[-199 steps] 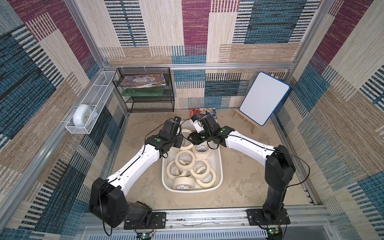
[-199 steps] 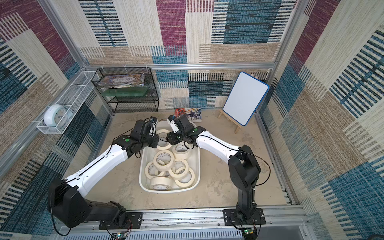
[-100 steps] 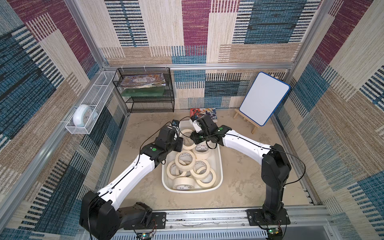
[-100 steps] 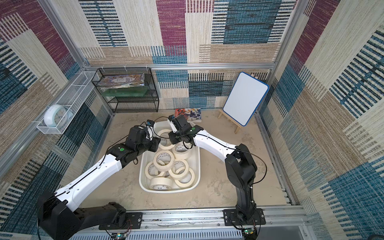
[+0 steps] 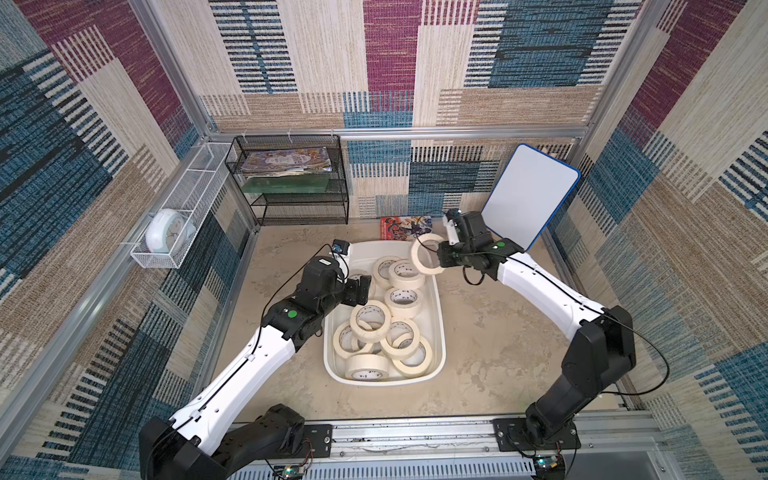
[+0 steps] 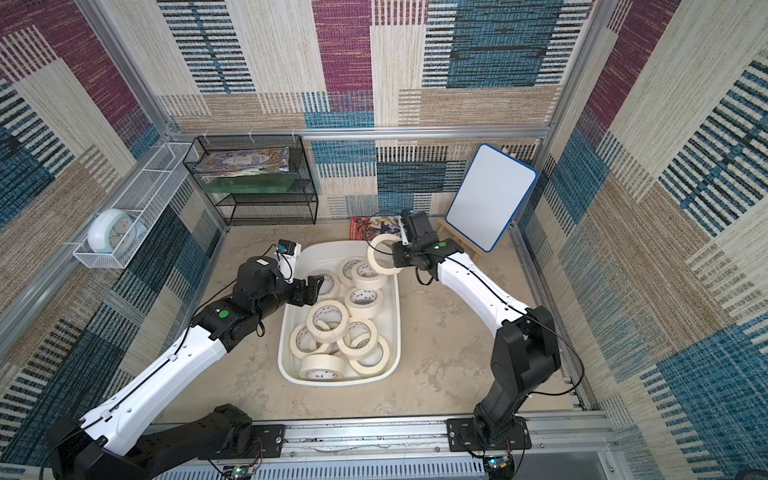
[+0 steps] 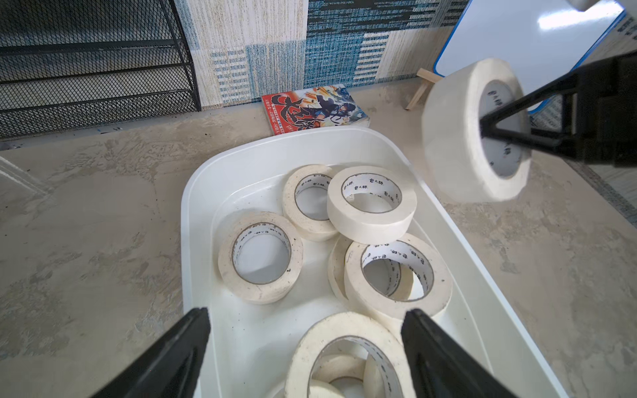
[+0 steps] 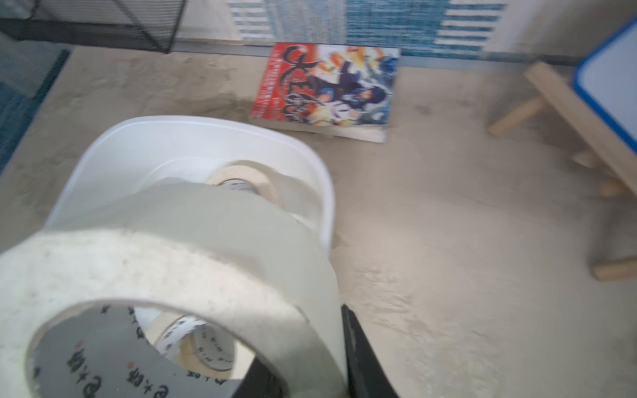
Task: Take out the art tape in the storage box
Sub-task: Place the art tape at the center of the board.
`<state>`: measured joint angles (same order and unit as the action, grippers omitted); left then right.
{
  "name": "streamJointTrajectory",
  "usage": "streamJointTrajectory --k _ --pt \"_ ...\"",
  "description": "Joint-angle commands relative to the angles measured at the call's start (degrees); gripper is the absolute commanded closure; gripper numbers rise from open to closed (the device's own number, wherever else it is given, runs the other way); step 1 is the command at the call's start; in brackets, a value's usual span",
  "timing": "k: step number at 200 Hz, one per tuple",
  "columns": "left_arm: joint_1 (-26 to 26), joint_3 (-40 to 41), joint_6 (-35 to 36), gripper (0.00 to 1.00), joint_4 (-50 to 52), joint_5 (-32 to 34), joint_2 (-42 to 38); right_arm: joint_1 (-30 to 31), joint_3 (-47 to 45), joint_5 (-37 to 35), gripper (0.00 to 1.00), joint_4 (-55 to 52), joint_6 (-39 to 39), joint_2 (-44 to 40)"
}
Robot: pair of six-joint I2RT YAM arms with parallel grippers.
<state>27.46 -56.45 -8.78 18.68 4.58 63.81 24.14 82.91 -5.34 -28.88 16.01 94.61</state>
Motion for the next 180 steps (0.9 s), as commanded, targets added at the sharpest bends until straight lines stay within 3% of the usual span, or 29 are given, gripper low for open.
streamJointTrajectory --k 1,34,68,130,180 --pt "-0.17 0.24 0.18 0.08 -2.44 -0.77 1.49 -7.54 -1.48 -1.64 1.00 -5.73 0.75 -0.95" --pt "-0.22 0.45 -1.13 0.09 -4.90 -5.42 5.73 -20.59 -2.97 -2.78 1.00 -10.05 0.18 0.69" --pt "-0.24 -0.59 -0.92 0.11 -5.30 -7.64 9.53 -31.23 -4.28 2.92 1.00 -8.76 -0.18 4.36" --pt "-0.22 1.60 -0.17 0.16 -3.51 -6.31 8.33 -40.92 -7.66 6.39 1.00 -3.95 -1.62 11.45" --pt "-0.22 2.63 -0.94 0.17 -3.32 -6.75 8.88 -42.33 -9.79 4.39 1.00 0.31 -1.07 14.46"
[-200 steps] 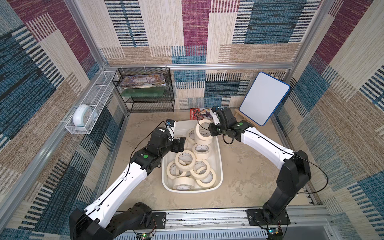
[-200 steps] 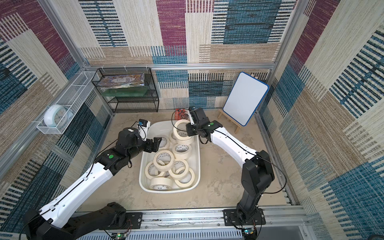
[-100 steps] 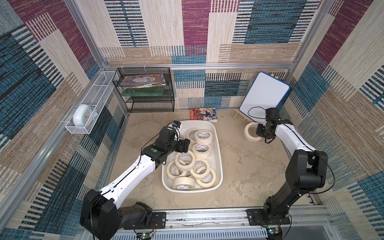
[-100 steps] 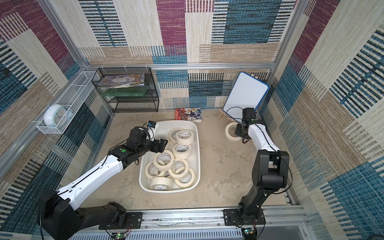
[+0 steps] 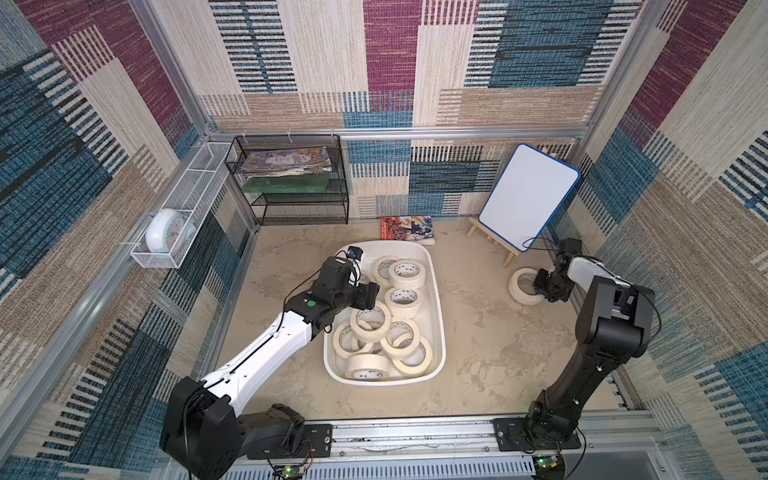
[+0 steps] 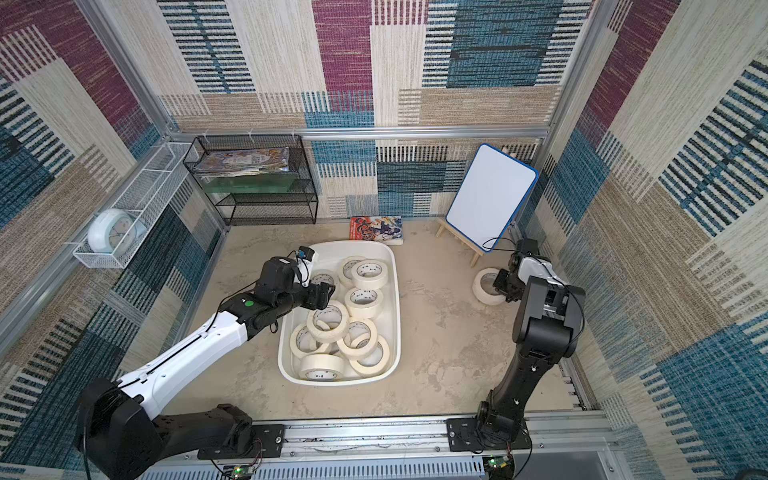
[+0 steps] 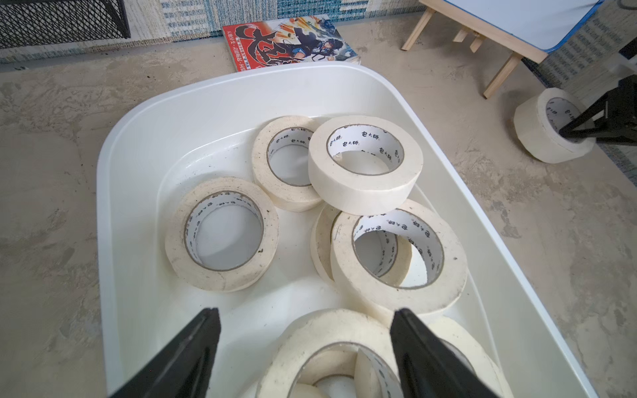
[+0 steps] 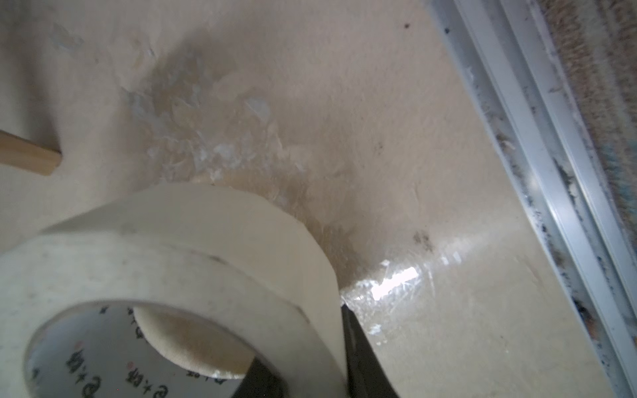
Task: Take out the art tape in the storage box
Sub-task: Place the art tape at the center of the board.
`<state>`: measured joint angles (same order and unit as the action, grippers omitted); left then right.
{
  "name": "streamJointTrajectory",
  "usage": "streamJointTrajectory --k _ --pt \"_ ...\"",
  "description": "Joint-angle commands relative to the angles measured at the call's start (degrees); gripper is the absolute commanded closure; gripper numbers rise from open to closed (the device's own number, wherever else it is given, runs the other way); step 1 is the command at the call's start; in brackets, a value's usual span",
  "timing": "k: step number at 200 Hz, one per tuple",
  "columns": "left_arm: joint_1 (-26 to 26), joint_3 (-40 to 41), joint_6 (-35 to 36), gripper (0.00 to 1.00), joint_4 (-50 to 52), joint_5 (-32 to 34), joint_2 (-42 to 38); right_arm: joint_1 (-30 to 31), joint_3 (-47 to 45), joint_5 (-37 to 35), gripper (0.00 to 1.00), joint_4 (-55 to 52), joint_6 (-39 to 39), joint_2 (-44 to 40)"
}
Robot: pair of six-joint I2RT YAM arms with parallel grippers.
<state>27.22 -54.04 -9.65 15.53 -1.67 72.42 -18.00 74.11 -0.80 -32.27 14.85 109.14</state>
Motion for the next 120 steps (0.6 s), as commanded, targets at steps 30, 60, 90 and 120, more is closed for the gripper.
streamJointTrajectory --k 30,60,90,120 --pt "0.02 0.17 -0.16 0.17 -0.24 -0.52 1.24 -0.13 -2.16 -3.89 0.81 4.53 -0.28 -1.15" --pt "-0.05 0.01 -0.37 0.16 -0.59 -0.79 2.10 -0.39 -2.38 -6.03 0.39 4.58 -0.63 -2.45" --pt "0.10 -1.60 -0.01 0.16 -0.59 -1.28 3.54 0.56 -5.49 -6.65 0.29 6.92 0.02 -8.29" --pt "0.20 -4.95 -0.25 0.17 -1.43 -2.00 7.93 8.47 -10.51 -4.77 0.27 8.68 -0.28 -18.46"
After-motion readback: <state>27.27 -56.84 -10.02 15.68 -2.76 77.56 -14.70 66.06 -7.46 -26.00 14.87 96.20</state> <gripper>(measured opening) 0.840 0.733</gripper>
